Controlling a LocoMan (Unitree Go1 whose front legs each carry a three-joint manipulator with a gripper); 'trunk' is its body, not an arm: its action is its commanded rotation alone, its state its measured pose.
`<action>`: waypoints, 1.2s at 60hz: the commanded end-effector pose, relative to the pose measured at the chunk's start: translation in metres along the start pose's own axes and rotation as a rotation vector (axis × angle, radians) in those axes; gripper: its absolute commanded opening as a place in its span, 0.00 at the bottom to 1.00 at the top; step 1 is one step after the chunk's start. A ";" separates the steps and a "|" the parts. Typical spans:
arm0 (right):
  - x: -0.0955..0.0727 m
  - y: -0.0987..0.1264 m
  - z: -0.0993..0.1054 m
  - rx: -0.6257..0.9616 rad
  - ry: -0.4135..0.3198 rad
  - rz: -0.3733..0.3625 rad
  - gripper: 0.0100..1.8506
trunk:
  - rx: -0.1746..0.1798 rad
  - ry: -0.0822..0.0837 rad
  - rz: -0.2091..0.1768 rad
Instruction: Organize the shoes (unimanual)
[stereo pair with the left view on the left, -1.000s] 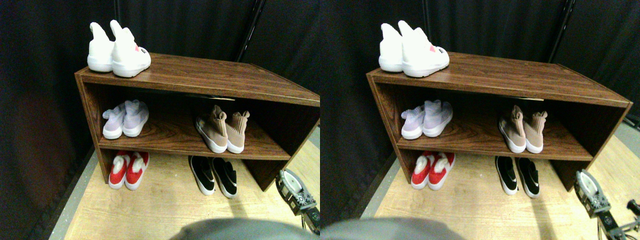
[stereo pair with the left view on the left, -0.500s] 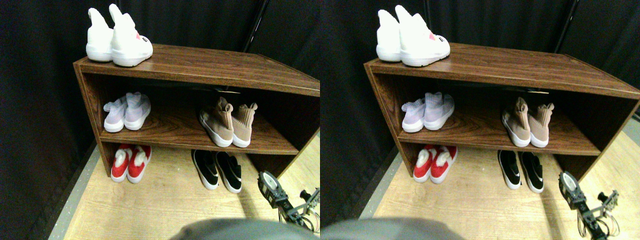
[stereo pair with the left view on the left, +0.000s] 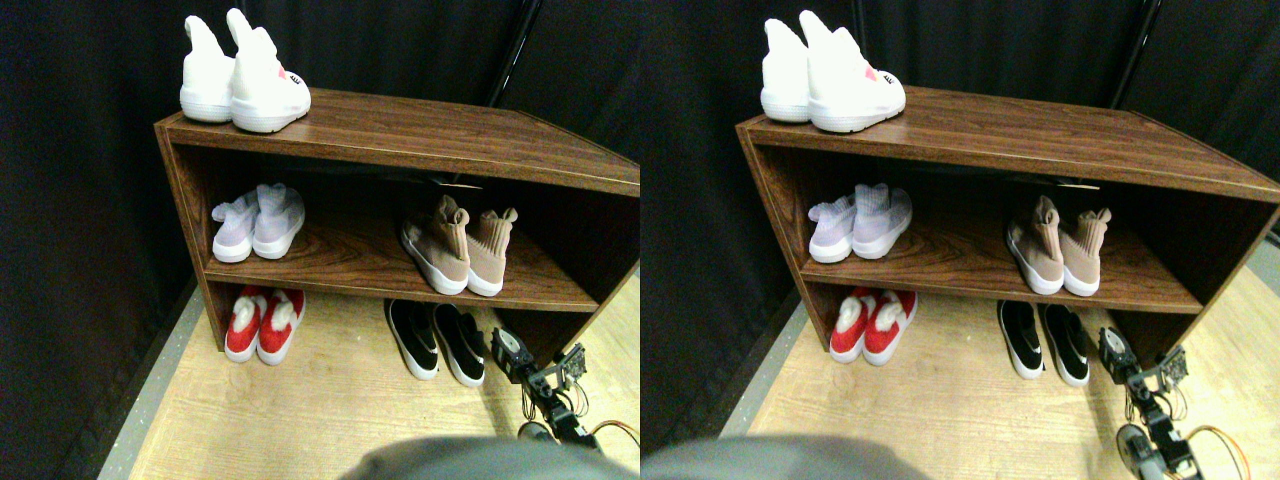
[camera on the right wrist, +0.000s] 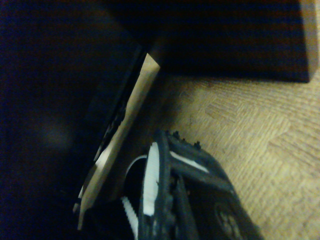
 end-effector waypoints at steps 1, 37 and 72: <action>0.008 0.000 0.001 -0.004 -0.038 0.001 0.03 | -0.024 0.023 0.017; 0.013 0.001 -0.032 0.064 0.055 -0.079 0.03 | -0.047 0.018 0.043; 0.021 -0.005 -0.054 0.064 0.122 -0.103 0.03 | -0.067 0.023 0.061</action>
